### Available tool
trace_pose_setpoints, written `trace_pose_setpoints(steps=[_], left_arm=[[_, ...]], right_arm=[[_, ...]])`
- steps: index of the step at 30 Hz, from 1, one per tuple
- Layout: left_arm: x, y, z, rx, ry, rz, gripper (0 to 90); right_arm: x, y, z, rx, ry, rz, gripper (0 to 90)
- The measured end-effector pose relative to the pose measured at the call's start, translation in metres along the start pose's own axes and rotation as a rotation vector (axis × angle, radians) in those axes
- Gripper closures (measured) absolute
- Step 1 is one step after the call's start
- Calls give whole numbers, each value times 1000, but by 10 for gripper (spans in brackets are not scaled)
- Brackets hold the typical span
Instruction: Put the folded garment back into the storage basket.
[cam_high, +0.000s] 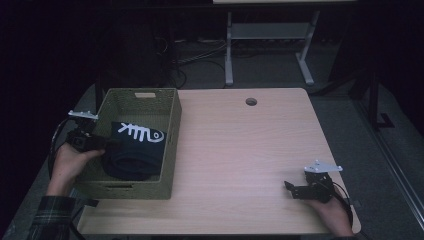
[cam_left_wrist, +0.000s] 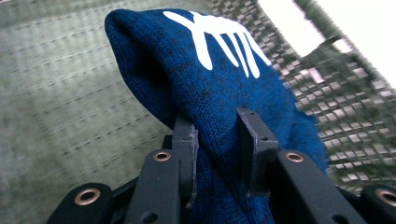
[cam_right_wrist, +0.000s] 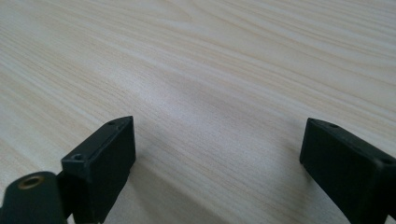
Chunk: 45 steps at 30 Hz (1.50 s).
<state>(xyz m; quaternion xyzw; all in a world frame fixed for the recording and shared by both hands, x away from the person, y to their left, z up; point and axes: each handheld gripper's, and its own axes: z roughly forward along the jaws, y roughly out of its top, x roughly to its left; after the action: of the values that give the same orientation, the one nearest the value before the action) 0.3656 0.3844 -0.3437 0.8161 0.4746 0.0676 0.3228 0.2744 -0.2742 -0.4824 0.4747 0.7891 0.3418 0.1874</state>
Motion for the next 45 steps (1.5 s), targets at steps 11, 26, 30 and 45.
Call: trace_pose_setpoints(steps=[11,26,30,45], left_arm=[[11,-2,12,82,96,1,609],[13,-5,14,98,185,-27,403],[12,-5,10,64,194,-34,346],[-33,13,4,-85,89,-2,266]], right_arm=[[0,0,0,-1,-2,1,103],[0,0,0,-1,-2,1,103],[0,0,0,-1,-2,1,103],[0,0,0,-1,-2,1,102]])
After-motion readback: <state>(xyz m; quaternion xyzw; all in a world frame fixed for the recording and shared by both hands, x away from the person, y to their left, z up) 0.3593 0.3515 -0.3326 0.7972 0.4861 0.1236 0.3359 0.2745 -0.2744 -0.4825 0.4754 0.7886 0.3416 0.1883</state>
